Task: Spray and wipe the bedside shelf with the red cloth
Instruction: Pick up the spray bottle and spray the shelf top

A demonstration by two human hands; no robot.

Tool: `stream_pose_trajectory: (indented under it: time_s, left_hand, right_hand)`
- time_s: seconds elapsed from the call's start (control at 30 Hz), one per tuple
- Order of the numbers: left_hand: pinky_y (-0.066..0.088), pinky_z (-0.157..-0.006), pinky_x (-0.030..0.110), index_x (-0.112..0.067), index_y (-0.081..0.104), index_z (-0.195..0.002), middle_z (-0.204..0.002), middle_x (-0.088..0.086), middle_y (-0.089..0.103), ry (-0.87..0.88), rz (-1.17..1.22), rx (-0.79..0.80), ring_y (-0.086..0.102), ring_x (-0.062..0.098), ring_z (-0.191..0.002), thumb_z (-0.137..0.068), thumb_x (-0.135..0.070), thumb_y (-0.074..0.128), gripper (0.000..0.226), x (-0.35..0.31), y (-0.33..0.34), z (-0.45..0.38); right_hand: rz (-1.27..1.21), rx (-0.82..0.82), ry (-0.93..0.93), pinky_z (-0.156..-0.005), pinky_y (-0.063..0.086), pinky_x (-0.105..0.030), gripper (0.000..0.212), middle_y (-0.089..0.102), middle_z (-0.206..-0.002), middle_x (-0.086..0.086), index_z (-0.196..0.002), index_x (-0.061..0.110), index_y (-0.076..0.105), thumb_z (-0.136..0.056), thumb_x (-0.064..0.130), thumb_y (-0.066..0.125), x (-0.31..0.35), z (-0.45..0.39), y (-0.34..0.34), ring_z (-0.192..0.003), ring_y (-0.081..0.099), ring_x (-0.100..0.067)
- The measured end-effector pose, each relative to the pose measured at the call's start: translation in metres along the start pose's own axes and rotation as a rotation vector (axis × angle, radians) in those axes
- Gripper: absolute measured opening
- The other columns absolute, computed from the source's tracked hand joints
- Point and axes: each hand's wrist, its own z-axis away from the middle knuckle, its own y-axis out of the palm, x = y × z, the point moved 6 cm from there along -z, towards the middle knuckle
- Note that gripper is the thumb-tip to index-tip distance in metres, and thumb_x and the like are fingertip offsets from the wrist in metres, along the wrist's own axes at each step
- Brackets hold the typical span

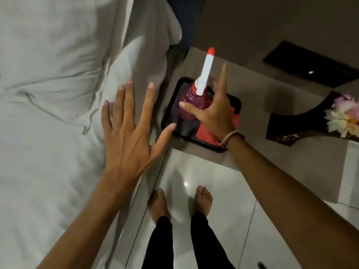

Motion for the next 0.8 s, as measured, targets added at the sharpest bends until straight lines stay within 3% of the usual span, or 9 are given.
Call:
stream_pose_trajectory:
  time_s: [0.07,0.13,0.27,0.33,0.47,0.57,0.63,0.73,0.8]
  left_hand:
    - [0.022,-0.126,0.057,-0.027,0.019,-0.164,-0.172,0.016,0.020,0.004,0.038,-0.006,0.020,0.032,-0.160,-0.097,-0.074,0.027,0.083,0.003,-0.007,-0.003]
    - [0.021,-0.126,0.057,-0.026,0.019,-0.164,-0.172,0.016,0.020,0.027,0.026,-0.042,0.019,0.031,-0.160,-0.097,-0.074,0.028,0.084,0.006,-0.010,-0.006]
    - [0.021,-0.127,0.055,-0.024,0.021,-0.164,-0.172,0.016,0.021,0.050,0.039,-0.123,0.019,0.030,-0.160,-0.097,-0.073,0.031,0.084,0.013,-0.019,-0.010]
    - [0.022,-0.127,0.055,-0.024,0.021,-0.164,-0.172,0.016,0.022,0.045,0.035,-0.120,0.021,0.031,-0.159,-0.098,-0.073,0.032,0.083,0.014,-0.019,-0.002]
    - [0.025,-0.124,0.057,-0.023,0.023,-0.164,-0.171,0.017,0.023,0.087,0.042,-0.041,0.026,0.034,-0.157,-0.097,-0.072,0.033,0.084,-0.008,-0.009,0.021]
    - [0.028,-0.122,0.060,-0.021,0.027,-0.163,-0.169,0.019,0.027,0.173,0.025,-0.007,0.030,0.036,-0.155,-0.097,-0.072,0.031,0.083,-0.039,0.005,0.037]
    - [0.028,-0.121,0.061,-0.022,0.026,-0.163,-0.169,0.019,0.027,0.226,0.039,0.018,0.031,0.036,-0.155,-0.097,-0.072,0.032,0.083,-0.058,0.014,0.043]
    - [0.028,-0.121,0.062,-0.024,0.023,-0.164,-0.170,0.019,0.025,0.307,0.054,0.032,0.030,0.036,-0.155,-0.096,-0.073,0.031,0.084,-0.087,0.026,0.047]
    - [0.029,-0.120,0.063,-0.023,0.023,-0.164,-0.169,0.019,0.026,0.380,0.045,0.030,0.030,0.037,-0.155,-0.097,-0.073,0.029,0.084,-0.109,0.033,0.051]
  right_hand:
    - [-0.010,-0.103,-0.043,-0.099,0.055,-0.012,0.118,0.060,-0.122,0.028,-0.166,0.006,0.011,-0.079,0.022,0.090,0.009,-0.012,0.012,-0.104,0.066,0.009]
    - [-0.025,-0.213,-0.046,-0.078,0.051,0.000,0.092,0.057,-0.098,0.031,-0.161,0.005,0.027,-0.085,0.008,0.079,0.018,-0.021,0.019,-0.080,0.064,0.017]
    - [-0.110,-0.312,-0.118,-0.071,0.058,-0.014,0.069,0.066,-0.100,0.028,-0.147,0.020,0.040,-0.085,0.005,0.069,0.040,0.000,0.005,-0.078,0.065,0.006]
    - [-0.179,-0.335,-0.094,-0.080,0.063,-0.022,0.062,0.073,-0.109,0.015,-0.143,0.012,0.048,-0.085,0.018,0.070,0.043,0.033,-0.005,-0.085,0.071,-0.005]
    - [-0.163,-0.424,0.130,-0.084,0.063,-0.022,0.063,0.072,-0.105,0.014,-0.134,0.024,0.060,-0.088,0.067,0.068,0.024,0.139,-0.036,-0.094,0.072,-0.001]
    - [-0.106,-0.554,0.226,-0.093,0.064,-0.032,0.061,0.074,-0.114,-0.004,-0.139,0.020,0.056,-0.088,0.043,0.078,-0.009,0.210,-0.065,-0.098,0.076,-0.007]
    - [-0.057,-0.614,0.290,-0.085,0.067,-0.034,0.061,0.075,-0.108,0.008,-0.141,0.023,0.051,-0.087,0.022,0.080,-0.029,0.244,-0.081,-0.083,0.078,-0.012]
    - [0.020,-0.670,0.348,-0.074,0.064,-0.014,0.080,0.067,-0.108,0.032,-0.139,0.052,0.040,-0.087,0.008,0.081,-0.045,0.279,-0.107,-0.079,0.077,-0.006]
    - [0.036,-0.691,0.376,-0.071,0.057,-0.002,0.087,0.067,-0.103,0.040,-0.147,0.048,0.036,-0.086,0.005,0.082,-0.058,0.297,-0.122,-0.075,0.075,-0.001]
